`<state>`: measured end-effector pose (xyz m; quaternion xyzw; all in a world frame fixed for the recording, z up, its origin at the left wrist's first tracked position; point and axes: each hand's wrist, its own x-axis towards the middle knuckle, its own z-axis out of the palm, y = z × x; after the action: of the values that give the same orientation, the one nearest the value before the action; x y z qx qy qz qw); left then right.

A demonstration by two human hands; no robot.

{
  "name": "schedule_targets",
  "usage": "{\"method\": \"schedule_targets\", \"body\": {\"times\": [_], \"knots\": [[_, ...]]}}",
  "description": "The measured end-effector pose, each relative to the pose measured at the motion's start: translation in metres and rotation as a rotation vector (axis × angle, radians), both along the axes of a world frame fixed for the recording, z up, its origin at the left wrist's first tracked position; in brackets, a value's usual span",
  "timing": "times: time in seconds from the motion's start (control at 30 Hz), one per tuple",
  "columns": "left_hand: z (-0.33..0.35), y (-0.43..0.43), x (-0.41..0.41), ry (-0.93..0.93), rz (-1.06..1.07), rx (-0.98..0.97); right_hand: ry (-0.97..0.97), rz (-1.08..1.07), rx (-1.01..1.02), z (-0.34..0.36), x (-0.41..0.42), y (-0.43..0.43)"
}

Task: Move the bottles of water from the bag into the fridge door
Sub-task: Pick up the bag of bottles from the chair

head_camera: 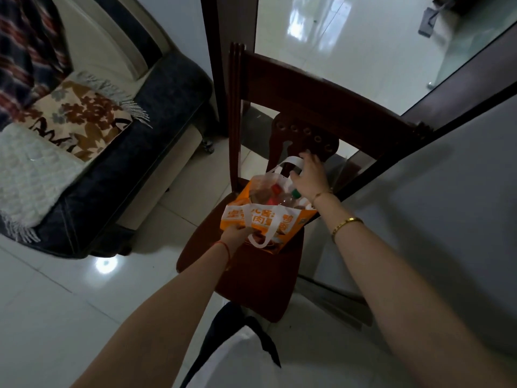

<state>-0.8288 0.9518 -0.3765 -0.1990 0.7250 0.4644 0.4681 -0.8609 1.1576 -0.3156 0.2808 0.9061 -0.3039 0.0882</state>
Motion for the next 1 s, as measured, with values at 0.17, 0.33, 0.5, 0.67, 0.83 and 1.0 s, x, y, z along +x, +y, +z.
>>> {"method": "schedule_targets", "body": {"times": [0.17,0.33,0.5,0.67,0.83,1.0], "knots": [[-0.017,0.012,-0.002,-0.047,0.103,0.056,-0.022,0.006,0.031,-0.017,-0.002,0.007],[-0.021,0.013,0.003,-0.185,0.302,0.144,-0.016,-0.011,-0.061,-0.012,0.01,0.005],[-0.008,0.006,0.006,-0.405,0.658,0.364,-0.065,-0.05,-0.076,-0.008,0.025,0.006],[0.023,0.008,0.002,-0.392,0.564,0.444,-0.109,-0.124,-0.155,0.0,0.04,0.002],[0.046,0.002,0.003,-0.189,0.563,0.451,-0.046,-0.19,-0.23,0.015,0.05,-0.016],[0.067,0.0,0.037,-0.175,0.419,0.329,-0.018,-0.233,-0.279,0.034,0.072,-0.031]]}}
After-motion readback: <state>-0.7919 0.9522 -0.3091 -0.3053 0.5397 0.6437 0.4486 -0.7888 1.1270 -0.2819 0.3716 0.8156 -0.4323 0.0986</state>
